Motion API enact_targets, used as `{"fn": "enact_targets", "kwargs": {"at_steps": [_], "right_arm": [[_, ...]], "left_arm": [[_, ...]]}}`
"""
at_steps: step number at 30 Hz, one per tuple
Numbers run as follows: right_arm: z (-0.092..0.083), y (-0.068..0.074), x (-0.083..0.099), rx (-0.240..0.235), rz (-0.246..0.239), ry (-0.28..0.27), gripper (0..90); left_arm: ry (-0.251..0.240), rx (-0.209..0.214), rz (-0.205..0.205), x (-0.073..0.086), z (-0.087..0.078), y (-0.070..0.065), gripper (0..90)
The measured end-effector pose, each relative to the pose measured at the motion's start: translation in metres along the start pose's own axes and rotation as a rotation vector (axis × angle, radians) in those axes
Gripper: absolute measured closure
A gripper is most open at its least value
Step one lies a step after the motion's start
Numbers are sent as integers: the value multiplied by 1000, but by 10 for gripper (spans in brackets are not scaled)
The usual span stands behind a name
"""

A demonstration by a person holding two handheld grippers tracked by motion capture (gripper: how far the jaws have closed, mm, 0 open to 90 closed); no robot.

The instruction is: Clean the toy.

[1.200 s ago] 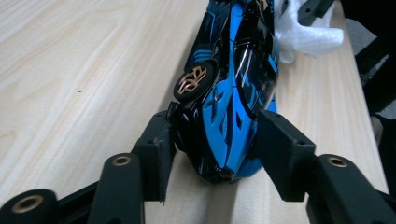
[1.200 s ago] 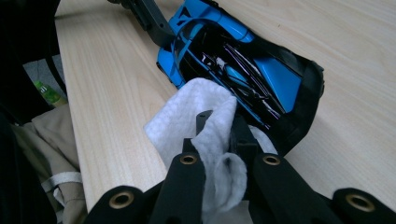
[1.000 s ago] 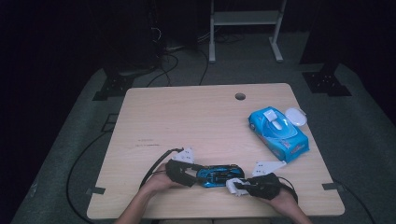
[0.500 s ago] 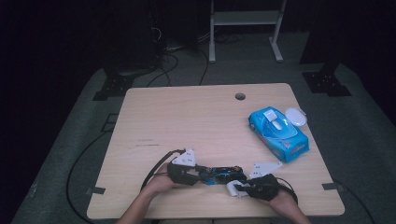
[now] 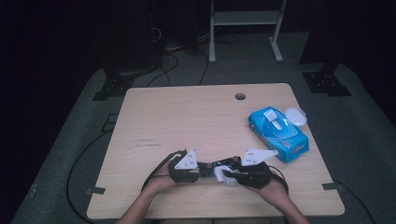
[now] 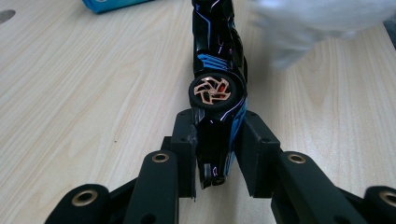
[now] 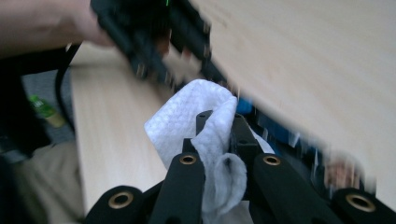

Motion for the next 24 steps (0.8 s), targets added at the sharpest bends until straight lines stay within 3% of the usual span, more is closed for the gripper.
{"fn": "enact_targets", "kwargs": {"at_steps": [4, 8, 14, 17, 19, 21, 24], "right_arm": [[31, -2, -21, 20, -29, 12, 850], [48, -10, -13, 57, -62, 80, 849], [34, -25, -9, 110, -50, 70, 848], [34, -25, -9, 124, -45, 74, 849], [42, -15, -13, 90, -39, 59, 849], [49, -8, -14, 82, -64, 65, 848], [52, -8, -15, 68, -70, 64, 848]], "left_arm": [[-7, 4, 8, 0, 0, 0, 696], [-11, 7, -7, 1, 0, 0, 696], [-23, 13, -26, 0, 2, 1, 696], [-23, 17, -35, 0, 2, 0, 695], [-25, 15, -37, -1, 2, 0, 695], [-26, 16, -39, 0, 2, 0, 695], [-31, 17, -50, 1, 1, 1, 696]]}}
Point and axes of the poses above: each handheld gripper's, and its own axes: z roughly forward along the jaws, x roughly out of its underside, y roughly to its left, the point moved 10 cm from there along z, roughly forward along the jaws, and after that the axes turned 8 degrees about -y, right-handed, at the moved point
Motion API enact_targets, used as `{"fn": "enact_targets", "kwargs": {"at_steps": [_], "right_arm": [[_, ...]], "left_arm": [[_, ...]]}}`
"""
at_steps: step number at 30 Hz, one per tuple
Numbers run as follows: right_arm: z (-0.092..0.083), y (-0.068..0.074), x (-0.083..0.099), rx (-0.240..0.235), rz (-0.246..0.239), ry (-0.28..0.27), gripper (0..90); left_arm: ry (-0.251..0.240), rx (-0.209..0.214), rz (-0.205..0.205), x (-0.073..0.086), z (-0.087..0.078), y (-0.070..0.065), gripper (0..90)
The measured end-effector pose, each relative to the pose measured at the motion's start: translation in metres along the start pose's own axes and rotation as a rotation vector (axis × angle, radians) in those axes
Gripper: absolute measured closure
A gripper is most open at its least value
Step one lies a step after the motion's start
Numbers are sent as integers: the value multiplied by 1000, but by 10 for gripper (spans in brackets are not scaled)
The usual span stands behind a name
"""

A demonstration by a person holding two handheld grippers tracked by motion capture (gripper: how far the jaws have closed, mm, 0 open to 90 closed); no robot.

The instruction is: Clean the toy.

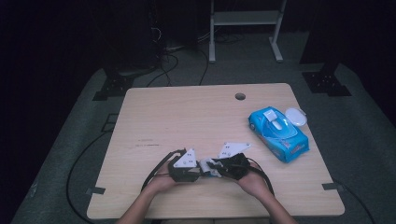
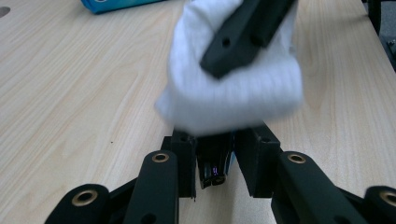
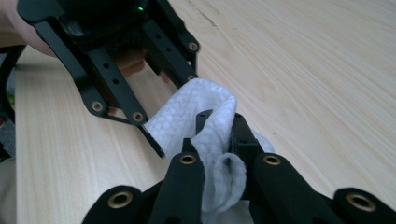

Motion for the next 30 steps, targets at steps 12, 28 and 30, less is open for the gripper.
{"fn": "enact_targets", "kwargs": {"at_steps": [12, 28, 30], "right_arm": [[-2, 1, 0, 26, -37, 14, 848], [-14, -15, 7, 53, 11, -7, 848], [-21, -24, 12, 82, 11, 0, 848]], "left_arm": [[1, 0, -9, -1, 2, 1, 697], [-3, 0, -22, 0, 1, 3, 697], [-3, 0, -20, 0, 1, 3, 697]]}}
Point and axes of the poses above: each handheld gripper's, and its own axes: z roughly forward along the jaws, x roughly out of its underside, y roughly to its left, the point moved 10 cm from there along z, roughly forward along the jaws, and after that the axes turned 8 degrees about -y, right-handed, at the moved point
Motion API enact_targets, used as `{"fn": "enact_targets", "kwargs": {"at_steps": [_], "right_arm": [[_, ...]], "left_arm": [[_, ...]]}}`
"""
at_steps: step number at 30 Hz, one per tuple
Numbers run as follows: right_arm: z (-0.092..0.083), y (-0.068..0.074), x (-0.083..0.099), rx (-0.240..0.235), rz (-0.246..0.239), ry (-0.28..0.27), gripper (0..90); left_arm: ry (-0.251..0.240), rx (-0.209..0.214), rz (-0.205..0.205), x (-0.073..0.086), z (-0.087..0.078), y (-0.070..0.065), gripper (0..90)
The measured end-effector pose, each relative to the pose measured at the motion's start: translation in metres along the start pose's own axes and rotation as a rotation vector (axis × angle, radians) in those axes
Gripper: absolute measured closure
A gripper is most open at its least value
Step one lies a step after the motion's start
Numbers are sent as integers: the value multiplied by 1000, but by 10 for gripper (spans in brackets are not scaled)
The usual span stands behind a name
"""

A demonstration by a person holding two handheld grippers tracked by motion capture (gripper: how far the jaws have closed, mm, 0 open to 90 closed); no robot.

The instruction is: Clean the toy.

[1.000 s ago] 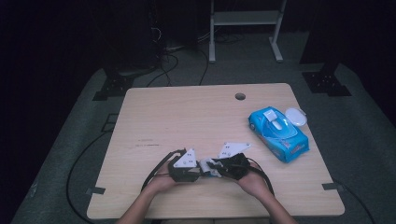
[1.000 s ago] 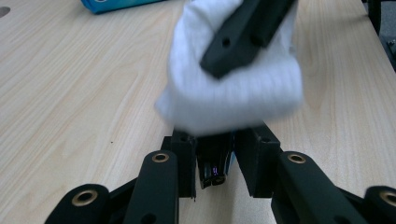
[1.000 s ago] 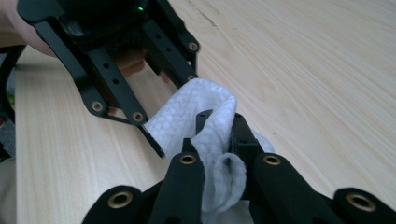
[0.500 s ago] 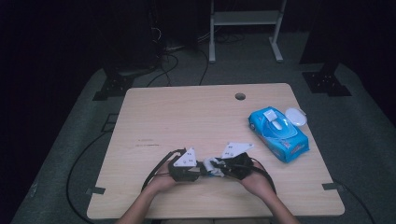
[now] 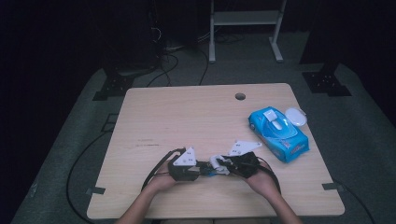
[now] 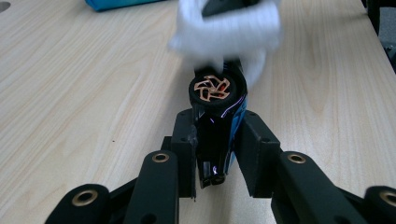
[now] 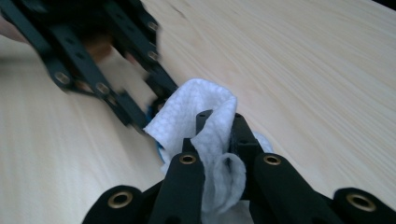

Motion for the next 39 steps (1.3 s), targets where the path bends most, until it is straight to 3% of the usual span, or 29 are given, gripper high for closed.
{"fn": "enact_targets", "kwargs": {"at_steps": [4, 7, 11, 14, 16, 18, 20, 24, 27, 30, 33, 35, 39], "right_arm": [[-17, -23, 10, 64, 42, -16, 849], [-22, -26, 13, 59, 89, -27, 848], [-21, -21, 13, 55, 59, -28, 848], [-24, -27, 14, 60, 72, -38, 848], [-27, -33, 15, 92, 83, -41, 848], [-26, -31, 15, 93, 97, -45, 848], [-21, -23, 12, 56, 107, -52, 848], [-12, -11, 7, 38, 50, -41, 845], [-21, -25, 13, 84, 60, -39, 845], [-33, -45, 21, 136, 118, -49, 845], [-31, -40, 19, 130, 127, -56, 845], [-23, -24, 12, 69, 124, -67, 844], [-16, -15, 10, 51, 74, -55, 845]], "left_arm": [[3, -1, 2, 0, 0, 0, 697], [8, -1, 9, 0, 0, 0, 697], [4, 0, -1, 0, 1, 0, 696], [1, -2, -4, 0, 1, 0, 696], [2, -1, -5, -1, 2, 0, 696], [-3, 0, -10, -1, 2, 0, 696], [0, -2, -3, 0, 2, 0, 697], [5, -3, -1, 0, 1, 0, 696], [1, -4, -8, 0, 1, 0, 697], [0, -2, -9, 0, 1, 1, 697], [0, -2, -11, 0, 2, 1, 697], [-1, -3, -12, 0, 2, 1, 697], [2, -3, -11, 0, 2, 1, 698]]}}
Point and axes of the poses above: each handheld gripper's, and its own axes: z roughly forward along the jaws, x roughly out of its underside, y roughly to its left, the point moved 10 cm from there along z, roughly forward along the jaws, and after that the axes turned 8 degrees about -y, right-handed, at the moved point
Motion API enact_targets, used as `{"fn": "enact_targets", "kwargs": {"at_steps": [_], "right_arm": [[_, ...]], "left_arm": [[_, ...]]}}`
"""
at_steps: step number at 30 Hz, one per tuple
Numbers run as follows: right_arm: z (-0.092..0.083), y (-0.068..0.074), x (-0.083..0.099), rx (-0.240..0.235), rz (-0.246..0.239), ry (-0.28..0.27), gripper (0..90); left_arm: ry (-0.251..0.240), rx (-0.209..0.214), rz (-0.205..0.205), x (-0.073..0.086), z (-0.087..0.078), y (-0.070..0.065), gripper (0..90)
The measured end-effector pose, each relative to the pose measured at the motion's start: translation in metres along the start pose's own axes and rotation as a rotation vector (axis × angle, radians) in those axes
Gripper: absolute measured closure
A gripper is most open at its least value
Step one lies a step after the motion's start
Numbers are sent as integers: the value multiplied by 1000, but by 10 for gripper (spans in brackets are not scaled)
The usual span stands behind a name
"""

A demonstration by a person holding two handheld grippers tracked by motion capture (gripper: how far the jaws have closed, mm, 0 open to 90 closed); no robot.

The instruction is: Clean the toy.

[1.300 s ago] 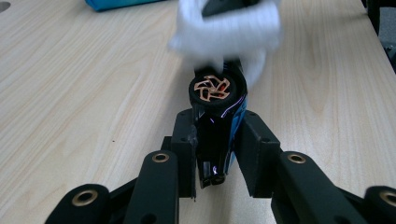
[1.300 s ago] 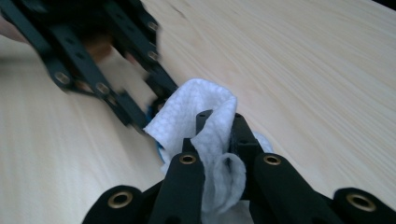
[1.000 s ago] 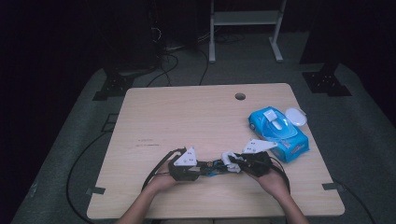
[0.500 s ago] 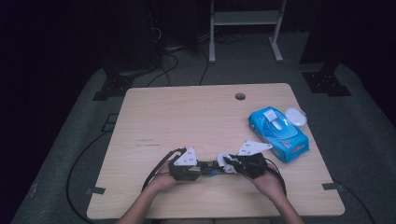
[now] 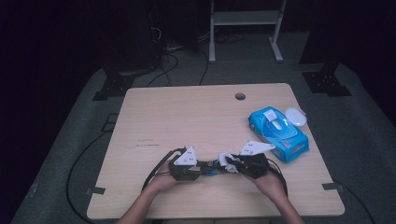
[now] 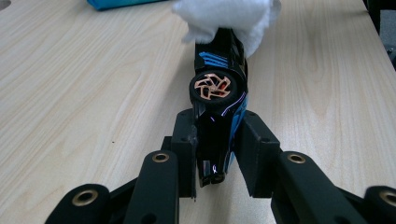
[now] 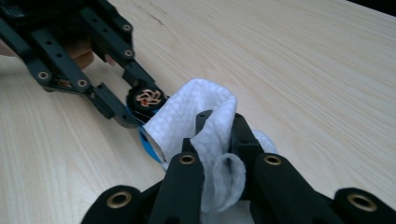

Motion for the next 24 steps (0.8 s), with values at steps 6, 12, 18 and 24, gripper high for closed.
{"fn": "enact_targets", "kwargs": {"at_steps": [6, 12, 18, 24], "right_arm": [[-24, -37, 11, 106, 60, 5, 846], [-10, -11, 1, 14, 26, -7, 845], [-19, -30, 9, 77, 34, 20, 845], [-20, -25, 7, 49, 66, 5, 845]], "left_arm": [[-4, 3, -1, 0, 1, 0, 698], [2, 5, 0, 0, 1, 1, 698], [0, 5, 0, 0, 1, 1, 699], [0, 3, -3, -1, 2, 1, 699]]}}
Point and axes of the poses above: each handheld gripper's, and its own axes: z roughly forward along the jaws, x roughly out of its underside, y roughly to its left, the point moved 10 cm from there along z, roughly forward along the jaws, and after that the axes turned 8 degrees about -y, right-handed, at the moved point
